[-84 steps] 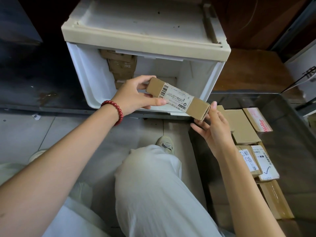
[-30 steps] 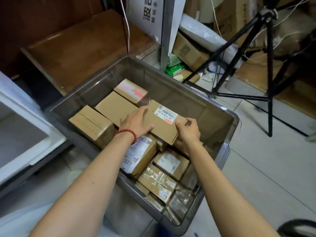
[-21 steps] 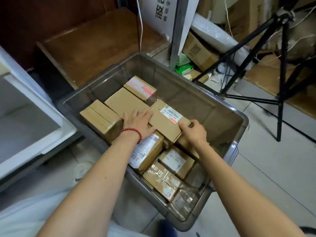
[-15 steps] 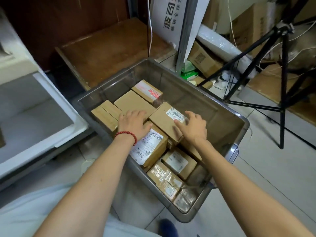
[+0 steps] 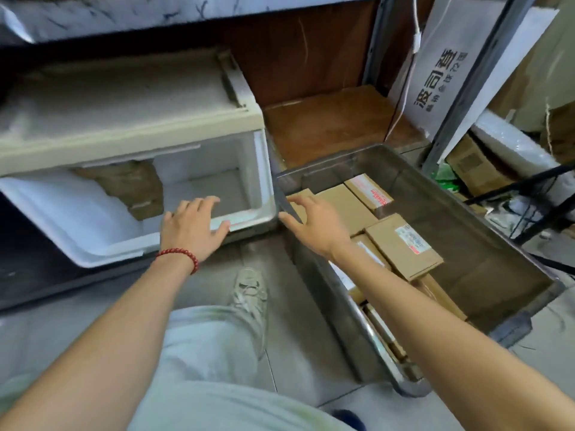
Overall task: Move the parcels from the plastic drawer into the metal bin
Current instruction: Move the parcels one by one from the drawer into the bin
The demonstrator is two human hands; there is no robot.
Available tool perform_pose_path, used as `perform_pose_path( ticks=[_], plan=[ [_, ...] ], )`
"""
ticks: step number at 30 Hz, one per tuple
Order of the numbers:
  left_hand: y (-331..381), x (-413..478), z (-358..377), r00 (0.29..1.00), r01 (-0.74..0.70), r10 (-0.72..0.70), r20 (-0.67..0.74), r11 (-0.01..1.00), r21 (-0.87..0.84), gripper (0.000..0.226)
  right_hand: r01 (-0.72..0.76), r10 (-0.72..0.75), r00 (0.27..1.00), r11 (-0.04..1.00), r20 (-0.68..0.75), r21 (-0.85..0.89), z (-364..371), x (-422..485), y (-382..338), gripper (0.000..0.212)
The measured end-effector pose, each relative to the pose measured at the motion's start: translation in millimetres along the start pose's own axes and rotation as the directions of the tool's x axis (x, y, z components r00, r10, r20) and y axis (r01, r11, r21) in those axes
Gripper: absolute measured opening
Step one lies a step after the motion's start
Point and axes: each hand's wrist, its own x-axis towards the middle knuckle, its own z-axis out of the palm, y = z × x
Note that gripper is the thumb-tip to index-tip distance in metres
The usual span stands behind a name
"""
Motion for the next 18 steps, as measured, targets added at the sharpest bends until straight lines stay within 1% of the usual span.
perform_pose_path(
  ticks=[3,6,9,12,15,18],
  plan=[
    [-50,-13,-13,0.984,0.171,-0.17,0.058,0.985,-0.013,0.061,0.092,-0.094,0.995,0.994,0.021,0.058,17,13,-38,0.049],
    [-93,-26,-19,0.959,0.274,-0.267,0.096,0.959,-0.067,0.065,0.138,-0.146,0.987,0.985,0.069,0.105,37,25,-68,0.05],
    [-125,-36,-14,0.941,0.333,-0.322,0.108,0.937,-0.106,0.064,0.17,-0.184,0.977,0.977,0.11,0.129,60,40,-86,0.05],
    [-145,-34,-1,0.916,0.397,-0.378,0.132,0.898,-0.189,0.067,0.164,-0.185,0.974,0.974,0.13,0.153,84,59,-97,0.05],
    [-158,-17,18,0.911,0.41,-0.386,0.146,0.882,-0.232,0.069,0.158,-0.179,0.97,0.979,0.163,0.129,109,85,-104,0.05],
    [-170,9,40,0.911,0.409,-0.381,0.157,0.883,-0.232,0.069,0.154,-0.169,0.963,0.984,0.211,0.087,138,118,-111,0.051]
  ],
)
